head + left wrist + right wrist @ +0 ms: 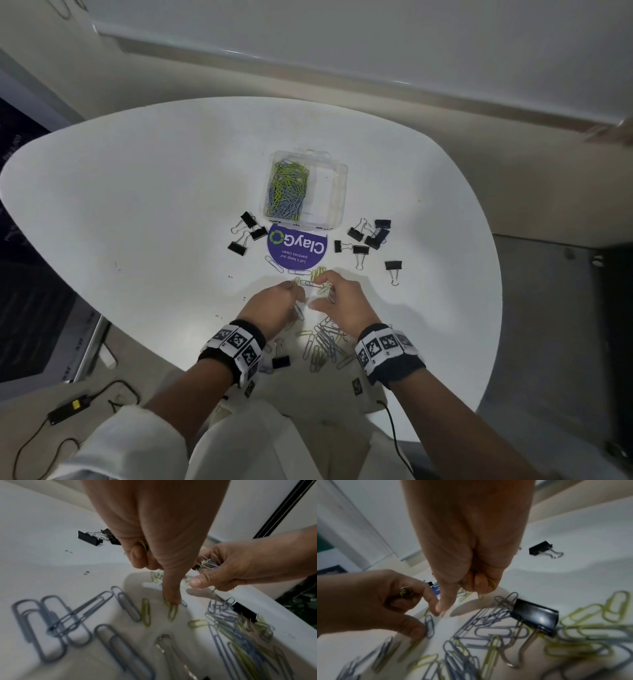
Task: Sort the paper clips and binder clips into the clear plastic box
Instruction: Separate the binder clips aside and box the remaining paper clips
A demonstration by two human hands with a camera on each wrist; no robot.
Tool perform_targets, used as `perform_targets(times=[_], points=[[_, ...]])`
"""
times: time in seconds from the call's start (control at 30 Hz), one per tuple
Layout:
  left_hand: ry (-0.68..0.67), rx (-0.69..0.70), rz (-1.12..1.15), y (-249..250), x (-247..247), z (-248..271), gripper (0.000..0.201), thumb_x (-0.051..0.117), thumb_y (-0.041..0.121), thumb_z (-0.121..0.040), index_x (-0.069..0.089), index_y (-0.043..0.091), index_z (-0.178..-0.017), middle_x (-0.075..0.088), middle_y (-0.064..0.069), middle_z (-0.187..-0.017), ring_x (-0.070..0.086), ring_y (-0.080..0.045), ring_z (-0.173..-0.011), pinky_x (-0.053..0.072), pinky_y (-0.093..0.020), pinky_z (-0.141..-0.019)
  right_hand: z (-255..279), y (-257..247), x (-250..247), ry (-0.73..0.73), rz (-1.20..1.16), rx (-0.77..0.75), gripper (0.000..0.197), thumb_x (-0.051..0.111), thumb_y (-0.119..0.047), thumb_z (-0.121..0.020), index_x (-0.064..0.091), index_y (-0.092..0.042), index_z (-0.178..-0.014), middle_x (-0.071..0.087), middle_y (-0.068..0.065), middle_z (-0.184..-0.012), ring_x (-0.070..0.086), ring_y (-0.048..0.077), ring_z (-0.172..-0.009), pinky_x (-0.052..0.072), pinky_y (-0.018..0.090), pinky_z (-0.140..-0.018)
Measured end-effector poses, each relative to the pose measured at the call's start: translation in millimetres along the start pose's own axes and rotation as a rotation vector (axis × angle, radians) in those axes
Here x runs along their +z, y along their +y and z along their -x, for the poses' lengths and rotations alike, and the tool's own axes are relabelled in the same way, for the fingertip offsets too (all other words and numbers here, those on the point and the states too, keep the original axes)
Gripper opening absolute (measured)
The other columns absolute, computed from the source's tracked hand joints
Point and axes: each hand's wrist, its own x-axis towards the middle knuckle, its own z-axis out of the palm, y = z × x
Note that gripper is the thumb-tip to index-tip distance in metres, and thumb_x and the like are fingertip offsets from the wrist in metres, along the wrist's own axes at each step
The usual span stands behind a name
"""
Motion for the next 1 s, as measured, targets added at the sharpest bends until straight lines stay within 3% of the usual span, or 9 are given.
perform_targets(times=[0.07,0.17,0.3,0.4,0.53,0.73,0.8,0.9,1.0], points=[[0.009,0.035,-0.05,-2,3,0,0.019,0.06,0.011,-0.083,0.06,0.014,-0.101,0.056,-0.005,-0.107,0.061,-0.027,-0.09,0.05,-0.037,-0.071,-1,5,-1,-0.055,0.125,-0.016,0.043,0.081,-0.016,-0.078,0.06,-0.023,-0.115,0.055,-0.005,-0.089,0.049,0.007,-0.068,0.039,0.016,-0.063],[0.029,0.066,-0.06,-4,7,-1,0.012,0.055,0.006,-0.084,0.059,0.012,-0.093,0.054,-0.005,-0.101,0.06,-0.027,-0.085,0.048,-0.036,-0.066,-1,11,2,-0.071,0.221,-0.048,0.029,0.078,-0.016,-0.081,0.064,-0.022,-0.106,0.06,-0.002,-0.107,0.054,0.012,-0.074,0.042,0.023,-0.072],[0.034,0.067,0.017,-8,12,-2,0.01,0.05,0.006,-0.088,0.054,0.007,-0.097,0.053,-0.01,-0.102,0.057,-0.029,-0.085,0.047,-0.037,-0.07,3,13,7,-0.052,0.291,-0.092,0.009,0.072,-0.02,-0.087,0.064,-0.018,-0.084,0.062,-0.001,-0.093,0.058,0.016,-0.077,0.051,0.035,-0.076],[0.054,0.033,0.206,-7,12,2,0.004,0.045,0.01,-0.091,0.045,0.006,-0.092,0.05,-0.01,-0.093,0.053,-0.029,-0.081,0.043,-0.037,-0.069,3,15,8,-0.012,0.271,-0.075,0.012,0.069,-0.02,-0.09,0.062,-0.014,-0.082,0.059,-0.002,-0.092,0.056,0.014,-0.077,0.049,0.028,-0.074],[0.108,-0.168,0.595,-5,4,7,0.016,0.043,0.017,-0.095,0.041,0.01,-0.081,0.05,-0.007,-0.075,0.044,-0.019,-0.066,0.036,-0.032,-0.06,3,13,3,0.022,0.124,-0.069,0.011,0.066,-0.022,-0.092,0.063,-0.013,-0.088,0.057,0.003,-0.095,0.052,0.007,-0.076,0.038,0.01,-0.067],[0.215,-0.401,1.247,-2,-27,-1,0.014,0.046,0.015,-0.083,0.041,0.017,-0.07,0.04,-0.004,-0.063,0.032,-0.017,-0.057,0.023,-0.027,-0.05,6,1,-6,-0.138,-0.31,0.235,0.016,0.054,-0.025,-0.1,0.048,-0.014,-0.09,0.062,0.003,-0.076,0.039,0.006,-0.046,0.03,0.019,-0.048],[0.262,-0.363,1.294,-1,-52,-13,0.009,0.046,0.013,-0.083,0.044,0.012,-0.074,0.042,-0.01,-0.064,0.033,-0.017,-0.057,0.023,-0.028,-0.049,6,-4,-9,-0.182,-0.565,0.345,0.016,0.054,-0.013,-0.097,0.043,-0.011,-0.087,0.057,0.007,-0.068,0.029,0.011,-0.043,0.017,0.026,-0.046],[0.363,-0.339,1.201,-1,-95,-39,0.013,0.045,0.015,-0.086,0.047,0.009,-0.075,0.051,-0.008,-0.063,0.044,-0.018,-0.052,0.036,-0.025,-0.045,9,-18,-15,-0.193,-0.654,0.352,0.012,0.053,-0.009,-0.089,0.043,-0.012,-0.084,0.05,0.008,-0.067,0.024,0.013,-0.045,0.014,0.029,-0.046],[0.445,-0.353,1.01,-8,-126,-69,0.016,0.047,0.029,-0.086,0.049,0.015,-0.079,0.059,-0.002,-0.073,0.06,-0.02,-0.067,0.048,-0.03,-0.06,4,-40,-18,-0.126,-0.68,0.31,0.016,0.046,-0.005,-0.088,0.044,-0.015,-0.076,0.045,0.004,-0.065,0.025,0.01,-0.044,0.015,0.026,-0.046]])
